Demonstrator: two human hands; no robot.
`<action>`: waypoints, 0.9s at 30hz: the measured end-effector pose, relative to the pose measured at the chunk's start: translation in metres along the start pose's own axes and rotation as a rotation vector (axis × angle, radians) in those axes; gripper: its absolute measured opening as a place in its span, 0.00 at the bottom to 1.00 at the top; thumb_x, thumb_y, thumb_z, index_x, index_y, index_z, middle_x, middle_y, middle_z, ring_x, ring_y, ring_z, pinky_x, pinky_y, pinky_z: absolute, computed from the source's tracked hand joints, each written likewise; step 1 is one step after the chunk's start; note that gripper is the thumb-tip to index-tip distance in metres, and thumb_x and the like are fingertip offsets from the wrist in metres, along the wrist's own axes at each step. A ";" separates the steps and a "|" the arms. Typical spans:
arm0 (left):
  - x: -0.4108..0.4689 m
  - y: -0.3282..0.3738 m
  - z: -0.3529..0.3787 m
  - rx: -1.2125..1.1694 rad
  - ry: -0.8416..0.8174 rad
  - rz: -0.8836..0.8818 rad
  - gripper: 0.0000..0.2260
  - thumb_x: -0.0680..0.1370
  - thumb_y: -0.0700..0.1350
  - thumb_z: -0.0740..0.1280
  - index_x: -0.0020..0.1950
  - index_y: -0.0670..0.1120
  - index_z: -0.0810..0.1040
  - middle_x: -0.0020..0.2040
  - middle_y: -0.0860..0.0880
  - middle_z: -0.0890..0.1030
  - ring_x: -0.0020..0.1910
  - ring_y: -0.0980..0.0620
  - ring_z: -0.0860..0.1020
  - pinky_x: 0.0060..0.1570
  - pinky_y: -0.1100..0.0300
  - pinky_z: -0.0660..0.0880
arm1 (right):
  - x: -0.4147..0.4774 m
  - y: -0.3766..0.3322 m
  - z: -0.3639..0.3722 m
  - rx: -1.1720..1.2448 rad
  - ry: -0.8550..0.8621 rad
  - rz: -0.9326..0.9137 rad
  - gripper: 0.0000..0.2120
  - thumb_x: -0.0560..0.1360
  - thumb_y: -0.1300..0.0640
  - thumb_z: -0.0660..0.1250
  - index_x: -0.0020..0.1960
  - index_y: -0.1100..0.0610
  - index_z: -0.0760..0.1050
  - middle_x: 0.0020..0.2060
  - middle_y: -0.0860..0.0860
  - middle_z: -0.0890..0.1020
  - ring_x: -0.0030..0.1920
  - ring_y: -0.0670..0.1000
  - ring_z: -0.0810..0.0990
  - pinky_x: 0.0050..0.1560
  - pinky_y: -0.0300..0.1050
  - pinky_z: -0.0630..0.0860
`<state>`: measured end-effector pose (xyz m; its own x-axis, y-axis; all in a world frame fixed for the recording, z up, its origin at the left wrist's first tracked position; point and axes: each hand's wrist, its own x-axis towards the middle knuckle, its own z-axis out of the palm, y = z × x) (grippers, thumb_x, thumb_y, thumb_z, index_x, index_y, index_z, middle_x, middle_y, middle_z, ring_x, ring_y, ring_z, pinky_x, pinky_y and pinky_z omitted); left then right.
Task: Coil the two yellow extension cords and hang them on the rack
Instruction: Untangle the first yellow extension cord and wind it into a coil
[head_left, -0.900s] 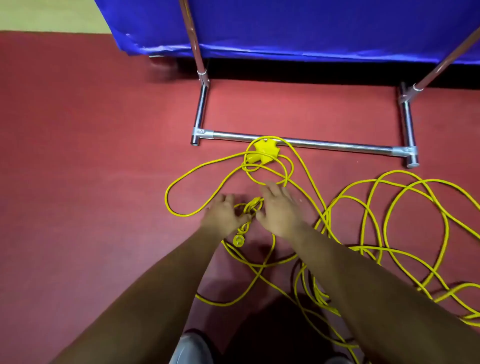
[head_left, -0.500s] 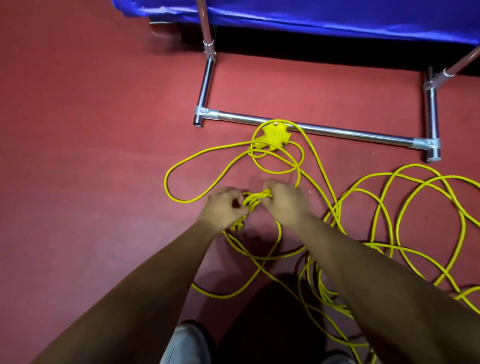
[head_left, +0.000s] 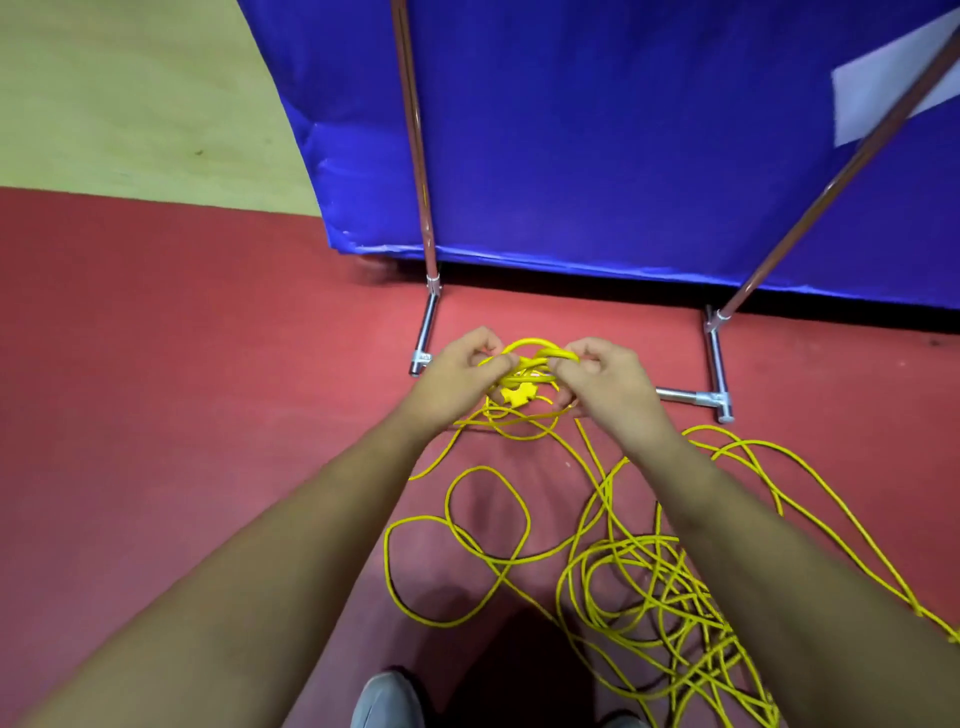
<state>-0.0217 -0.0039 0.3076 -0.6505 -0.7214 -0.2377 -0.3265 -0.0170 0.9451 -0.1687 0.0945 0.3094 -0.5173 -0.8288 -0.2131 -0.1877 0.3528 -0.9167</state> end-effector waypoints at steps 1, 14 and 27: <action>-0.012 0.018 -0.002 -0.014 0.011 0.009 0.05 0.79 0.40 0.65 0.47 0.39 0.71 0.32 0.41 0.76 0.20 0.61 0.71 0.19 0.70 0.61 | -0.013 -0.016 -0.007 0.042 0.002 -0.021 0.04 0.76 0.61 0.67 0.43 0.55 0.76 0.26 0.54 0.77 0.23 0.44 0.75 0.25 0.36 0.73; -0.143 0.090 -0.007 -0.275 -0.124 -0.032 0.11 0.72 0.36 0.72 0.52 0.35 0.76 0.40 0.41 0.82 0.38 0.45 0.80 0.39 0.58 0.78 | -0.125 -0.057 -0.028 0.255 0.061 -0.063 0.07 0.79 0.60 0.64 0.46 0.62 0.79 0.24 0.49 0.78 0.22 0.47 0.77 0.24 0.38 0.73; -0.110 0.093 -0.018 -0.467 0.060 0.008 0.01 0.79 0.36 0.63 0.47 0.40 0.71 0.40 0.38 0.78 0.34 0.46 0.81 0.37 0.61 0.78 | -0.115 -0.062 -0.017 0.481 -0.218 -0.048 0.19 0.80 0.47 0.57 0.57 0.62 0.75 0.43 0.62 0.83 0.41 0.64 0.83 0.43 0.56 0.80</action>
<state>0.0319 0.0618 0.4254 -0.6063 -0.7613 -0.2298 0.0308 -0.3112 0.9498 -0.1115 0.1750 0.3965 -0.3222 -0.9283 -0.1857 0.2240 0.1158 -0.9677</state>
